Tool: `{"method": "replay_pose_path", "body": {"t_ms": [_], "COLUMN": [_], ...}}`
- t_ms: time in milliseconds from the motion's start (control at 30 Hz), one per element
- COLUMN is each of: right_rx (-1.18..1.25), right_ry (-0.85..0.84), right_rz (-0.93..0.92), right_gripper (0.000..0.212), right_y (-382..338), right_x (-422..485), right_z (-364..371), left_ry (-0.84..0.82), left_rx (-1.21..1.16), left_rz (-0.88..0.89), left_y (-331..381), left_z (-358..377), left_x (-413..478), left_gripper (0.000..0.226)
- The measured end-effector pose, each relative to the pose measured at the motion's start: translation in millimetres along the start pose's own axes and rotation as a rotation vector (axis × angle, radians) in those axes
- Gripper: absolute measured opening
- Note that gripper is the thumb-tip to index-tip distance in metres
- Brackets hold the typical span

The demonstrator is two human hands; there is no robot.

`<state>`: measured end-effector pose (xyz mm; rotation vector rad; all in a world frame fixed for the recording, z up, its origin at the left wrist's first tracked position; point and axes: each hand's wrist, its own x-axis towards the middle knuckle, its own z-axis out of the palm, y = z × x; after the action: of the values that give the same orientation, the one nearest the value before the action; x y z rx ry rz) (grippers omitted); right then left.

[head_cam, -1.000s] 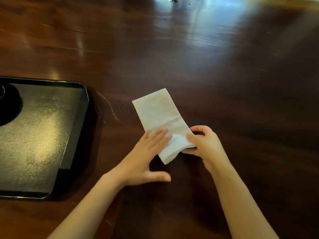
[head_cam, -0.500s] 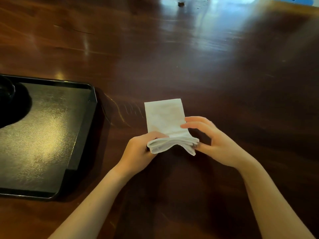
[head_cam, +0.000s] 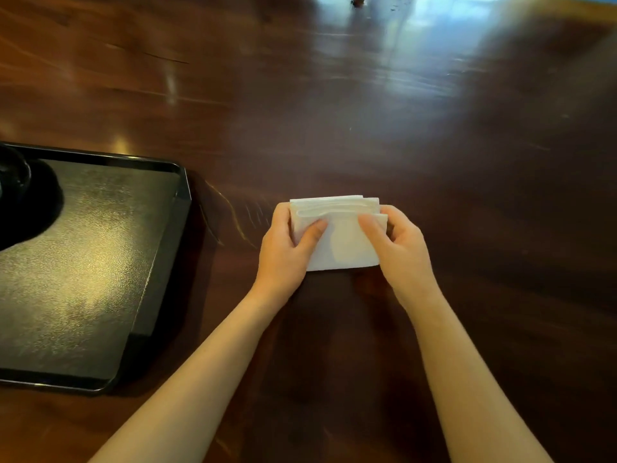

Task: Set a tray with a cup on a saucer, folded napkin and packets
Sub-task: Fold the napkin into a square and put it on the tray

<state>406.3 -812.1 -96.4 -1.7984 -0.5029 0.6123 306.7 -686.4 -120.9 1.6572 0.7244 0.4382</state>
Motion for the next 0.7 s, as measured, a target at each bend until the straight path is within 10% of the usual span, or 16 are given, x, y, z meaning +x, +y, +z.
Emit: {"method": "replay_pose_path", "body": {"t_ms": [233, 700], "right_rx": [-0.282, -0.827], "right_ry": [0.383, 0.586], "right_rz": [0.056, -0.032], "right_gripper": [0.028, 0.030], "right_y": [10.8, 21.2], "right_x": [24.6, 40.0], "right_z": [35.3, 47.0], "left_ry": [0.324, 0.439], "left_rx": [0.149, 0.820], "left_rz": [-0.147, -0.025], "left_y": [4.0, -2.4], "left_z": [26.6, 34.8], "left_x": [12.5, 27.3], "left_gripper": [0.022, 0.024]}}
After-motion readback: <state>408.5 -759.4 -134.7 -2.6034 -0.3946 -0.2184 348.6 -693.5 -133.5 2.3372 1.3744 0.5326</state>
